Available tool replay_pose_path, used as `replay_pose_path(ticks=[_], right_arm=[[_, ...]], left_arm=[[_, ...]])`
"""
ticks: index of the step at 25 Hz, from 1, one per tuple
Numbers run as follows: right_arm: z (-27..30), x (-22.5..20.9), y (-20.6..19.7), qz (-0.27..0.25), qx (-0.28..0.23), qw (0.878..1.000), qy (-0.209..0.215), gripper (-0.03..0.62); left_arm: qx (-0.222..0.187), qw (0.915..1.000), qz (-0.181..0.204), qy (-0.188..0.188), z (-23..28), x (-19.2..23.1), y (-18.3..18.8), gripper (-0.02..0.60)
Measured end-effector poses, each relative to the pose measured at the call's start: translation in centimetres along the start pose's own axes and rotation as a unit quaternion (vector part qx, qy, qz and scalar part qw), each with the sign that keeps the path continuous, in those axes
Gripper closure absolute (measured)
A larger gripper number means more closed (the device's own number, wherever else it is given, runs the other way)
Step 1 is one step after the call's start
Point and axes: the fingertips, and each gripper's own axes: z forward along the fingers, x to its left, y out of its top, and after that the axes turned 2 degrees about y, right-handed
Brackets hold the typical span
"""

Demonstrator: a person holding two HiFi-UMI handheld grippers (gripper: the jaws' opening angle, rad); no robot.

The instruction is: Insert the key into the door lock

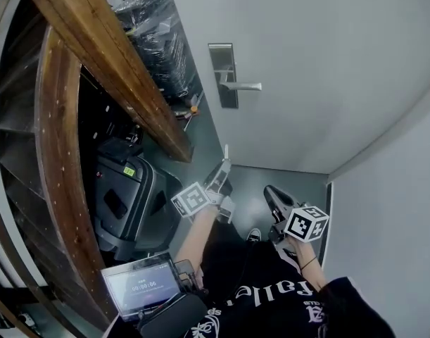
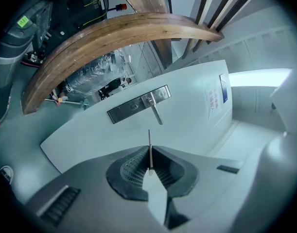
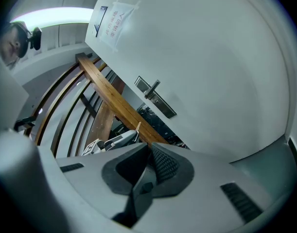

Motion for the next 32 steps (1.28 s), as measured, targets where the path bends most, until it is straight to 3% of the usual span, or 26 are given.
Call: replay_pose_path(ticks=[11, 17, 21, 25, 32], right_arm=[[1.3, -1.8, 3.8, -0.010, -0.036, 0.999, -0.027, 0.560], [1.9, -2.7, 4.1, -0.012, -0.032, 0.999, -0.038, 0.560], [2.1, -3.0, 4.2, -0.016, -0.025, 0.999, -0.043, 0.560], [2.3, -3.3, 4.3, -0.017, -0.021, 0.998, -0.049, 0.560], [3.3, -3.6, 4.0, -0.017, -0.009, 0.999, -0.050, 0.560]], left_arm=[[0.000, 0.9983, -0.041, -0.041, 10.1, 2.0, 6.5, 0.557], [-0.002, 0.9940, -0.092, -0.059, 14.0, 3.5, 9.7, 0.557], [0.012, 0.9931, -0.107, -0.045, 15.4, 5.0, 10.5, 0.557], [-0.002, 0.9878, -0.142, -0.063, 16.1, 5.3, 11.6, 0.557], [0.009, 0.9870, -0.148, -0.061, 16.9, 6.2, 11.3, 0.557]])
